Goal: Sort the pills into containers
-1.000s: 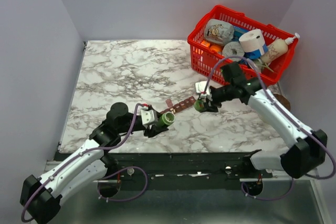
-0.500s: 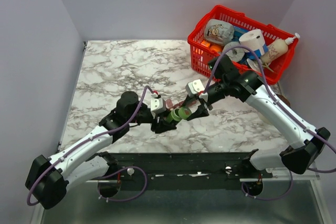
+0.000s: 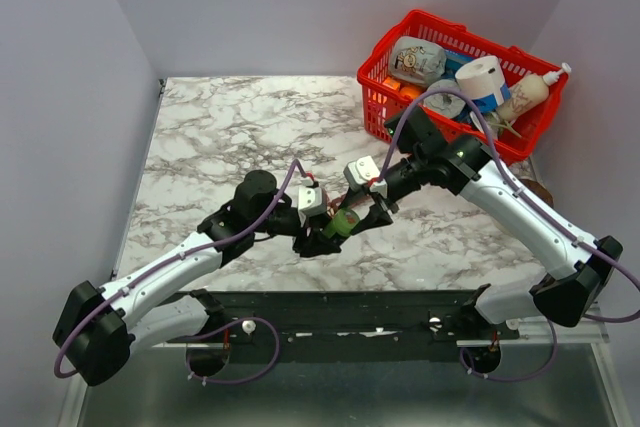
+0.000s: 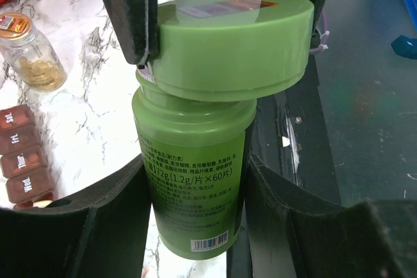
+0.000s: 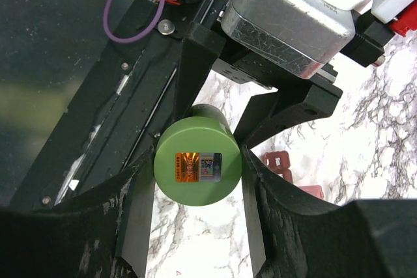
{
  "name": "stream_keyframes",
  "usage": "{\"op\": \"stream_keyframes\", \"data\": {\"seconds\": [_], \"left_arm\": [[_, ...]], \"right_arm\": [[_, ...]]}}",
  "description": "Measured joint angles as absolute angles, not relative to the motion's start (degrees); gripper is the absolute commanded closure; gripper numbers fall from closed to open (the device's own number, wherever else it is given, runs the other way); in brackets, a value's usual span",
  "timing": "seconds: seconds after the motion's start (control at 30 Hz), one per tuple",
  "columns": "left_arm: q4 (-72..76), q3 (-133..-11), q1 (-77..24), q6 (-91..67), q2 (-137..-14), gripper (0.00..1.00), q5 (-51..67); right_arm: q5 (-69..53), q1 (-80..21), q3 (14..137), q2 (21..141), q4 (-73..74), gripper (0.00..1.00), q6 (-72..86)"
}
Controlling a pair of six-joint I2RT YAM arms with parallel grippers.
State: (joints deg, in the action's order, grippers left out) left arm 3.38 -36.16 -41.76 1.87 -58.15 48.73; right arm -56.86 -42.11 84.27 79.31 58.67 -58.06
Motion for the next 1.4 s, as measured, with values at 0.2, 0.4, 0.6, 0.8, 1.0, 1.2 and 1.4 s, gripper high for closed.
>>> {"op": "stream_keyframes", "data": {"seconds": [0.2,0.4,0.6,0.8,1.0,1.2,1.4], "left_arm": [[2.92,-36.16,-41.76,1.83,-58.04,1.00,48.73],[1.85,-36.14,-41.76,1.10,-57.32,1.00,48.69],[2.92,-35.27,-41.76,-0.08,-56.21,1.00,48.71],[5.04,-34.54,-41.91,-1.41,-55.18,1.00,48.69],[6.48,-33.36,-42.02,-2.61,-53.89,1.00,48.56],[5.52,-33.74,-42.11,-3.42,-54.28,1.00,47.05],[-5.91,-38.83,-42.15,-1.02,-56.86,1.00,43.03]], "right_arm": [[-55.35,-42.28,84.18,79.31,58.54,0.85,-58.02],[-54.70,-42.28,83.31,78.96,57.93,0.85,-57.69],[-54.37,-42.28,82.39,78.19,57.01,0.85,-57.28],[-54.28,-42.28,81.43,78.08,56.53,0.85,-56.71],[-55.02,-42.15,81.23,77.97,56.12,0.84,-56.31],[-54.94,-42.15,80.79,78.26,55.66,0.84,-55.88],[-52.49,-41.98,81.25,81.08,55.79,0.84,-53.76]]}}
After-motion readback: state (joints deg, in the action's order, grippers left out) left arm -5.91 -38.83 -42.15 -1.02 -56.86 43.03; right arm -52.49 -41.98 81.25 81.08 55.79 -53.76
